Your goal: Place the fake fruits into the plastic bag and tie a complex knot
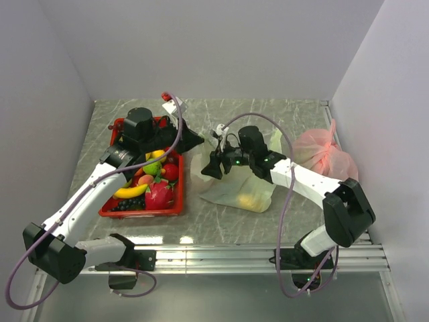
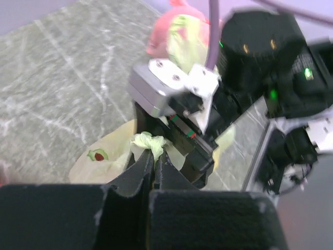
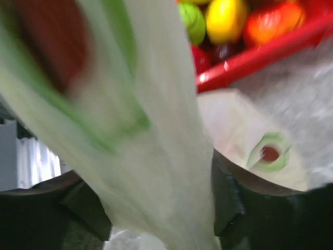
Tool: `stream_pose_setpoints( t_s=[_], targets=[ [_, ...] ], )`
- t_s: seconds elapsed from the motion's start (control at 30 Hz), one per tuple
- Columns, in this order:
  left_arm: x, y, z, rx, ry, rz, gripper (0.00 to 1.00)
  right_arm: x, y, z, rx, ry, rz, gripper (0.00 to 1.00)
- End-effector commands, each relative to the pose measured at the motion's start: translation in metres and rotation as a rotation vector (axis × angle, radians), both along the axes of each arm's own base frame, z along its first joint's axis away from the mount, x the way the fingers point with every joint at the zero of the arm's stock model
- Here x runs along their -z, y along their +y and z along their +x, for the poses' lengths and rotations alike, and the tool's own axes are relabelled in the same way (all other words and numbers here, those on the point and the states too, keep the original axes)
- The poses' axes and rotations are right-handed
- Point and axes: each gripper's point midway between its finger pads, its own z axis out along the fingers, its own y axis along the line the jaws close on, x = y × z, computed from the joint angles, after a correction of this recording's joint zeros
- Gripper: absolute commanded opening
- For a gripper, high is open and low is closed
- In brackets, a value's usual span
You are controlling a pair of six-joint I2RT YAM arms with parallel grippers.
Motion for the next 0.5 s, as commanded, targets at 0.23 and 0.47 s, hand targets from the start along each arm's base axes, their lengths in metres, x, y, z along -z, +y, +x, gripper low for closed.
stream_pose_setpoints(
  t_s=[0.23, 0.47],
  targets=[
    [-0.011, 0.045, 0.052, -0.363, 0.074, -0.166, 0.00, 0.056, -0.001, -0.005, 0.090, 0.219, -0.020, 0.49],
    [-0.028, 0.033, 0.031, -0.163, -0.052, -0.196, 0.10, 0.075, -0.002, -0.008, 0.077, 0.262, -0.067, 0.00]
  ],
)
